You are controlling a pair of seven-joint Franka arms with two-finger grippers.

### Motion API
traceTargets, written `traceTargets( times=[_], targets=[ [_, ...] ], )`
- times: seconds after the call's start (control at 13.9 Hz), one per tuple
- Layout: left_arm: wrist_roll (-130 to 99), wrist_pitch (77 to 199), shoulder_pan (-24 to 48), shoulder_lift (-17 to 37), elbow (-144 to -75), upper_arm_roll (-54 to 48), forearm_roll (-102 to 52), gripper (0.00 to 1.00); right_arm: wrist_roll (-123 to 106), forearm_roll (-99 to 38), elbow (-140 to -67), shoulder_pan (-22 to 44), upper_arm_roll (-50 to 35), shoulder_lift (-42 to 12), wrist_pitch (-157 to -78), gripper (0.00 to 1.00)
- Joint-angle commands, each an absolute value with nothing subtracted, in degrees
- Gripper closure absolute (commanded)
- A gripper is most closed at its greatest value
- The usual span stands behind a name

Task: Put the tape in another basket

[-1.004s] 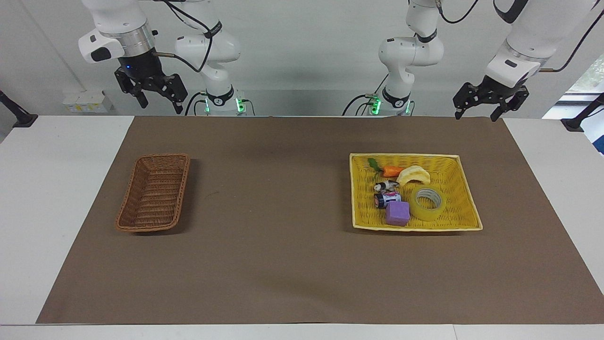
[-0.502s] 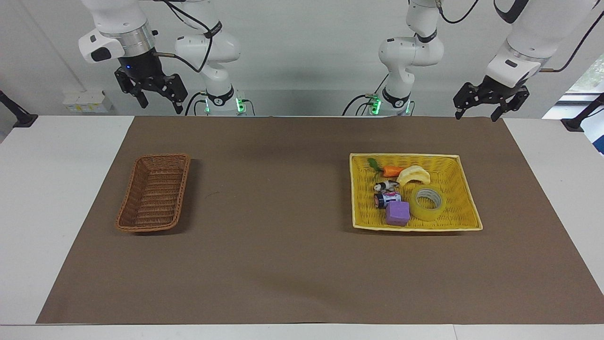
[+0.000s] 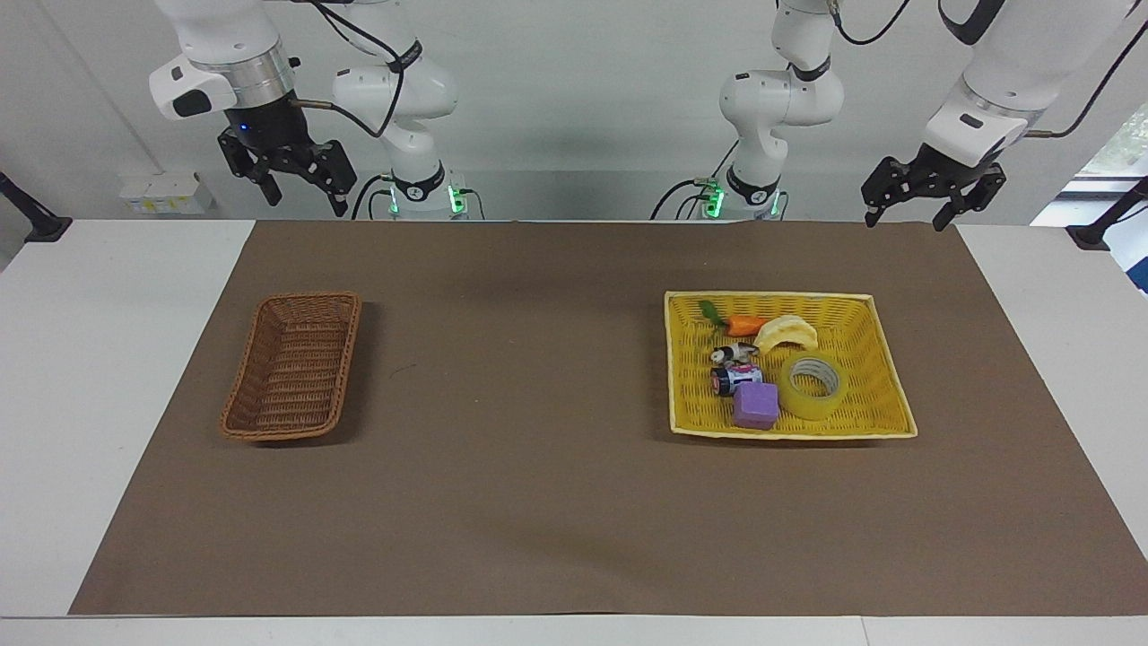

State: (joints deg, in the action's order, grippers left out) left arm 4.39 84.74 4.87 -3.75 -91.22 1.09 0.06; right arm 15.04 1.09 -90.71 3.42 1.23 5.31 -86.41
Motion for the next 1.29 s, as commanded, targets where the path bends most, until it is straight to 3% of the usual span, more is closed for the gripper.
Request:
traceTargets(
  times=[0.0,1.22],
  targets=[
    [5.3,84.9,4.5,-4.3,-91.8,1.1,0.4,0.0,13.4,0.3,-91.4,2.7,1.1,6.1,-86.5,0.0],
    [5.5,85.3,4.4,-5.4,-93.3,1.1,0.4,0.0,13.4,0.3,-91.4,2.7,1.1,6.1,-86.5,0.0]
  ],
)
